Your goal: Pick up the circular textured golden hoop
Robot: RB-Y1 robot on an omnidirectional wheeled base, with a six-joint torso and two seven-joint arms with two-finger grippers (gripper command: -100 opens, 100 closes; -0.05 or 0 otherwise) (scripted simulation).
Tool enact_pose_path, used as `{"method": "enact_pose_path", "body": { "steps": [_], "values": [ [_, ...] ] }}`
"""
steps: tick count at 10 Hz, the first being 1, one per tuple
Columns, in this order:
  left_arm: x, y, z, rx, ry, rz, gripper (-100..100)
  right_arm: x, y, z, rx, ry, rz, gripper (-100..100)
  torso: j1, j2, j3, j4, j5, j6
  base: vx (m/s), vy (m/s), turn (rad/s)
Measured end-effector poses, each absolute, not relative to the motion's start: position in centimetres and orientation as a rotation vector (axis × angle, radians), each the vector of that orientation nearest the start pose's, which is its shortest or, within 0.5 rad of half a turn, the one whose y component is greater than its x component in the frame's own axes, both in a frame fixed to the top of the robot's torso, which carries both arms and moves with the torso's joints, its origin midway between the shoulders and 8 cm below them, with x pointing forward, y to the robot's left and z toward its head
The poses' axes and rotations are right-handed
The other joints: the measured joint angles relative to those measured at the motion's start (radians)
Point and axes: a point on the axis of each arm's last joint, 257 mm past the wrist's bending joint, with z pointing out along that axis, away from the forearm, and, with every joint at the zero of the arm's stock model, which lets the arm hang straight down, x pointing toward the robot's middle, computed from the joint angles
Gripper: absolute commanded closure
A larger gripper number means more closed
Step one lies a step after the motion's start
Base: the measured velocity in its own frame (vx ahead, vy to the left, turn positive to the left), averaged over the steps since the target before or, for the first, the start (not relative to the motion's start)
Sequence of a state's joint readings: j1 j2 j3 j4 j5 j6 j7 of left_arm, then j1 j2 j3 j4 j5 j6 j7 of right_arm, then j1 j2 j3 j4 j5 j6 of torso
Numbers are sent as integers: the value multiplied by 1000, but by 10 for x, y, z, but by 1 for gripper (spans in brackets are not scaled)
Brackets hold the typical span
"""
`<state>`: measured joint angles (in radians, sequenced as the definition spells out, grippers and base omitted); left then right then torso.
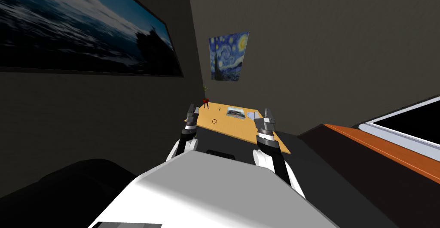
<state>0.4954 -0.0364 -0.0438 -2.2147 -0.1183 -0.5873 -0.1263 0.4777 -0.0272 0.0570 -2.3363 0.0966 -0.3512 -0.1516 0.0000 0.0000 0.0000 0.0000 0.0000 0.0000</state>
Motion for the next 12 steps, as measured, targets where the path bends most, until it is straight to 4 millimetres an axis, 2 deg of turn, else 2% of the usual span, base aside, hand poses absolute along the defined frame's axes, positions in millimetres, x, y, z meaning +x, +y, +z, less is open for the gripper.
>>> {"method": "enact_pose_path", "body": {
  "steps": [5, 8, 12],
  "values": [
    [367, 247, -7, -512, 808, -1162, -100, 362, -248, 26, 710, 701, 1420, 0, 1, 0, 0, 0, 0, 0, 5, 6, -256],
    [389, 248, -23, -528, 880, -1147, -100, 362, -248, 26, 710, 701, 1420, 0, 0, -1, 0, 0, 0, 1, 4, 4, -116],
    [413, 254, -44, -572, 963, -1119, -100, 362, -248, 26, 710, 701, 1420, 0, 1, -1, 0, 0, 0, 0, 4, 9, -258]
  ]
}}
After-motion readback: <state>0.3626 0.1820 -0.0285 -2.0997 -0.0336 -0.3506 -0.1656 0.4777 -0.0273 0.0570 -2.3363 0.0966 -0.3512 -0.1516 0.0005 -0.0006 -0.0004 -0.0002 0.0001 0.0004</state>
